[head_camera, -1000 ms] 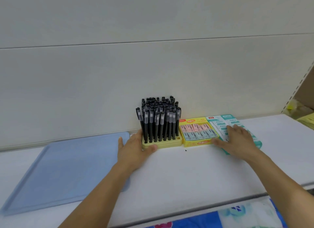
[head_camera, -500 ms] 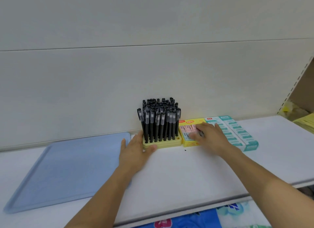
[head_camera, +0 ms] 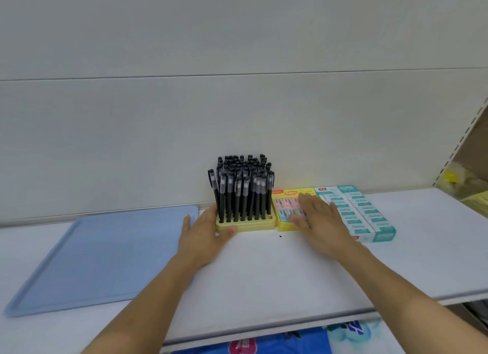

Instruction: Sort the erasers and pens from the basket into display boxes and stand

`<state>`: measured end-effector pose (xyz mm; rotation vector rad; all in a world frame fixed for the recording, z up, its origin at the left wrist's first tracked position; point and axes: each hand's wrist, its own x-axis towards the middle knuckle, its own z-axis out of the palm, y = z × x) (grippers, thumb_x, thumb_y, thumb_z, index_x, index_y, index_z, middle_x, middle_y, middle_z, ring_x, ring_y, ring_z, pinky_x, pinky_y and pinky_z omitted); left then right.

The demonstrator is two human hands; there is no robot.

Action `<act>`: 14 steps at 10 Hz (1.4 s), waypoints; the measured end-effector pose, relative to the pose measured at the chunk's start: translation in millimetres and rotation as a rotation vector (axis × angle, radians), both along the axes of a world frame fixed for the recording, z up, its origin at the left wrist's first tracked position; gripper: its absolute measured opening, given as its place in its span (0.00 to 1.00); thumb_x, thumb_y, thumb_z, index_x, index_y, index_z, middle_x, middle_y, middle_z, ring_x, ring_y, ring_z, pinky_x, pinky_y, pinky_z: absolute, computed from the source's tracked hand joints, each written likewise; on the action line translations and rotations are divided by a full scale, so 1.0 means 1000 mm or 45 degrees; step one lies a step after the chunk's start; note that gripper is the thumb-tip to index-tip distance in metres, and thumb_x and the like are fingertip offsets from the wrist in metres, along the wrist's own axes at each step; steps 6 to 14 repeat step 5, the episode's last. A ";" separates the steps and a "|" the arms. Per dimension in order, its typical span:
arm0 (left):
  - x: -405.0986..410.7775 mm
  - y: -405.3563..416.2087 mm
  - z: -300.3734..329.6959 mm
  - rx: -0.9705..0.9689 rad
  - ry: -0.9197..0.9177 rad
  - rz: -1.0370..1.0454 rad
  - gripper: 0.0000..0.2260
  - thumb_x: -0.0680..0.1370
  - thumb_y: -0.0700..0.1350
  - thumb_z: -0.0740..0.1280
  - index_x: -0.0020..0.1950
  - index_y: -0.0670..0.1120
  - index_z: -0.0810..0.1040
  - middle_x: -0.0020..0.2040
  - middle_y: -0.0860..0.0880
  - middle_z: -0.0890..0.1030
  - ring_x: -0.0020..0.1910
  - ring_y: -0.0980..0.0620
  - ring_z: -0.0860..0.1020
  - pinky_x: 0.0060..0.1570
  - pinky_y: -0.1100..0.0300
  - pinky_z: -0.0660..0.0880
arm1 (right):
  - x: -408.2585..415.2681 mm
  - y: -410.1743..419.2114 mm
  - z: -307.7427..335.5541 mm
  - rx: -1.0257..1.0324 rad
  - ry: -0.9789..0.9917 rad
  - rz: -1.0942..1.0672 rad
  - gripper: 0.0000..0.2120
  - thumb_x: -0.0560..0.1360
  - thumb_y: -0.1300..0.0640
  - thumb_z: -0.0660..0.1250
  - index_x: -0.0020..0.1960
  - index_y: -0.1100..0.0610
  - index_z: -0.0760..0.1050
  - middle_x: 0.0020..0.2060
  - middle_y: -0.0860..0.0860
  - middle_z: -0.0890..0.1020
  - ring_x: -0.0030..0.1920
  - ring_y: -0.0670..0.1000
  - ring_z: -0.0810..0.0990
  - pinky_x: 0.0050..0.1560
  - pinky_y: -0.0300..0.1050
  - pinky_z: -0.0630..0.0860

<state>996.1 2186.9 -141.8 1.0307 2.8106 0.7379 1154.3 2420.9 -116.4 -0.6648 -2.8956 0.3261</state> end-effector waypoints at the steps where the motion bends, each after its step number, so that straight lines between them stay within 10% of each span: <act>1: -0.001 0.000 -0.004 -0.067 0.048 -0.004 0.31 0.78 0.67 0.52 0.78 0.56 0.53 0.73 0.55 0.68 0.71 0.56 0.67 0.76 0.44 0.42 | 0.011 -0.011 -0.009 0.088 -0.095 -0.019 0.33 0.81 0.39 0.45 0.79 0.57 0.45 0.78 0.55 0.48 0.78 0.54 0.43 0.76 0.52 0.41; 4: 0.007 -0.005 0.010 -0.273 0.068 0.025 0.34 0.79 0.66 0.49 0.80 0.51 0.46 0.79 0.52 0.56 0.78 0.53 0.53 0.75 0.43 0.39 | 0.027 -0.018 0.004 -0.016 -0.048 0.078 0.33 0.81 0.40 0.51 0.79 0.53 0.44 0.79 0.50 0.48 0.78 0.50 0.43 0.76 0.48 0.41; 5: 0.026 -0.023 0.018 -0.436 0.122 0.046 0.34 0.79 0.66 0.49 0.80 0.49 0.47 0.80 0.52 0.51 0.79 0.53 0.44 0.75 0.45 0.38 | 0.056 -0.034 0.004 -0.123 0.297 0.127 0.25 0.80 0.43 0.57 0.75 0.46 0.61 0.75 0.44 0.63 0.75 0.46 0.59 0.75 0.44 0.53; 14: 0.026 -0.023 0.018 -0.436 0.122 0.046 0.34 0.79 0.66 0.49 0.80 0.49 0.47 0.80 0.52 0.51 0.79 0.53 0.44 0.75 0.45 0.38 | 0.056 -0.034 0.004 -0.123 0.297 0.127 0.25 0.80 0.43 0.57 0.75 0.46 0.61 0.75 0.44 0.63 0.75 0.46 0.59 0.75 0.44 0.53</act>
